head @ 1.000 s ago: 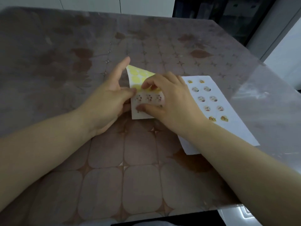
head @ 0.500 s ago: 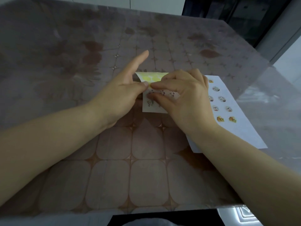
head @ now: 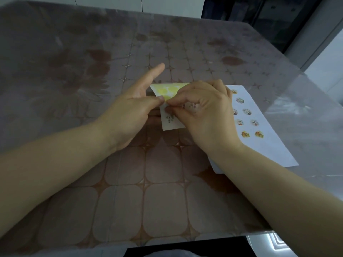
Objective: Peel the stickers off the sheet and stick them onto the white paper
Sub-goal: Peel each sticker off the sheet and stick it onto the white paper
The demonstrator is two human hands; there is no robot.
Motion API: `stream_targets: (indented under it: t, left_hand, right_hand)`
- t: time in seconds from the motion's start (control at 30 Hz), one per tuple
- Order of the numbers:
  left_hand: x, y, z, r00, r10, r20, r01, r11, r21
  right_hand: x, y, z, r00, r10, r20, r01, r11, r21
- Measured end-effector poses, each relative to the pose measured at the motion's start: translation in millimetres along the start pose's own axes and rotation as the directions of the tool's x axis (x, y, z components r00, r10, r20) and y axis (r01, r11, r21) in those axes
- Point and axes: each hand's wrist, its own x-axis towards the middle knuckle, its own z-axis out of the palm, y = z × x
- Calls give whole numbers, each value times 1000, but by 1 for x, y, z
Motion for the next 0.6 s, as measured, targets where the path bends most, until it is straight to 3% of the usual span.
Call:
stream_targets:
  t: [0.2,0.4,0.6]
  left_hand:
    - [2,0,-1,1000,9,-23,-9,999,-31]
    - [2,1,-1,999,-9,-38,10,999,41]
    - [1,1,0,999,-29,-30,31,998,62]
  right_hand:
    - [2,1,-3,996,14,93,-16,1000,26]
    - [7,3,-18,934,200,295,-281,923,264]
    - [15,4,-29,882,363,301,-449,842,300]
